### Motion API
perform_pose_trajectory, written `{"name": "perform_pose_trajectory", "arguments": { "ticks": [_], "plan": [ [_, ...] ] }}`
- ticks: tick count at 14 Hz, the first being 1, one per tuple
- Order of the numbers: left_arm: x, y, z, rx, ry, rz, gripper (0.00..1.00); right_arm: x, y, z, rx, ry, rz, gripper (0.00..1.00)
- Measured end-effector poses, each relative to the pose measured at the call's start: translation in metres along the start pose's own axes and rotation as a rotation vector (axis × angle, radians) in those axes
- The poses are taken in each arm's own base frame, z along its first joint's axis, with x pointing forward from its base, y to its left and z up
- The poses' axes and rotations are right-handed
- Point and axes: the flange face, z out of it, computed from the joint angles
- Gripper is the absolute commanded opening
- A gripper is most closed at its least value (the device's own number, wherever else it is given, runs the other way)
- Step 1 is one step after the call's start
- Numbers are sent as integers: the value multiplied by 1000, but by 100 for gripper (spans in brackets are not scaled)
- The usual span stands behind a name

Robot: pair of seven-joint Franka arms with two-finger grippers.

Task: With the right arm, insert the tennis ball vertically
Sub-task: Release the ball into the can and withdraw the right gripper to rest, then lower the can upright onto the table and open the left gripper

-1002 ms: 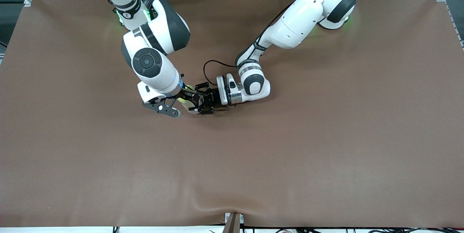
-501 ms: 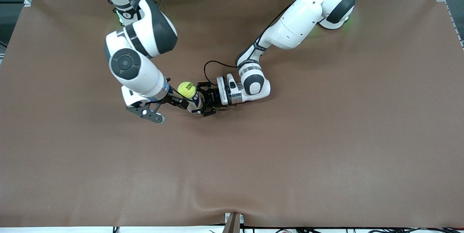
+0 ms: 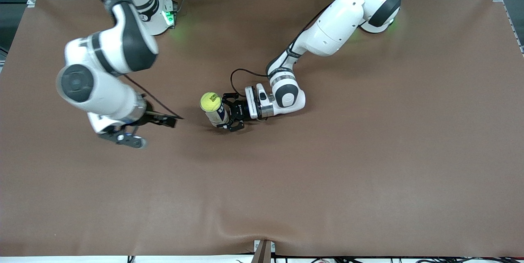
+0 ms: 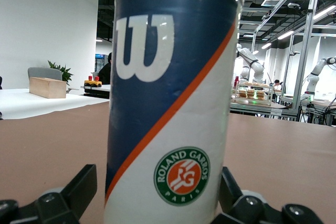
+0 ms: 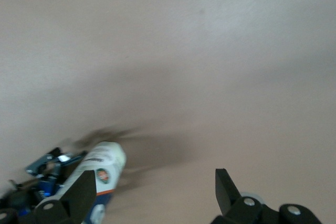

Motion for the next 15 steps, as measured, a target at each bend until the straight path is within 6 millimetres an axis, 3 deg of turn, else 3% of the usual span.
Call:
{"name": "perform_pose_trajectory", "arguments": {
  "ticks": [3, 7, 11, 13, 15],
  "plan": [
    [1, -1, 1, 1, 2, 0, 100, 13, 48, -13, 0, -29, -66, 100],
    [1, -1, 1, 0, 3, 0, 100, 7, 87, -45, 9, -42, -129, 100],
    [0, -1, 0, 1, -1, -4, 100, 9, 159, -81, 33, -26, -200, 100],
    [-5, 2, -4, 1, -12, -12, 100, -4, 186, -103, 41, -35, -213, 100],
    [-10, 3, -10, 3, -25, -19, 100, -22, 190, -130, 45, -14, -225, 100]
  ]
}}
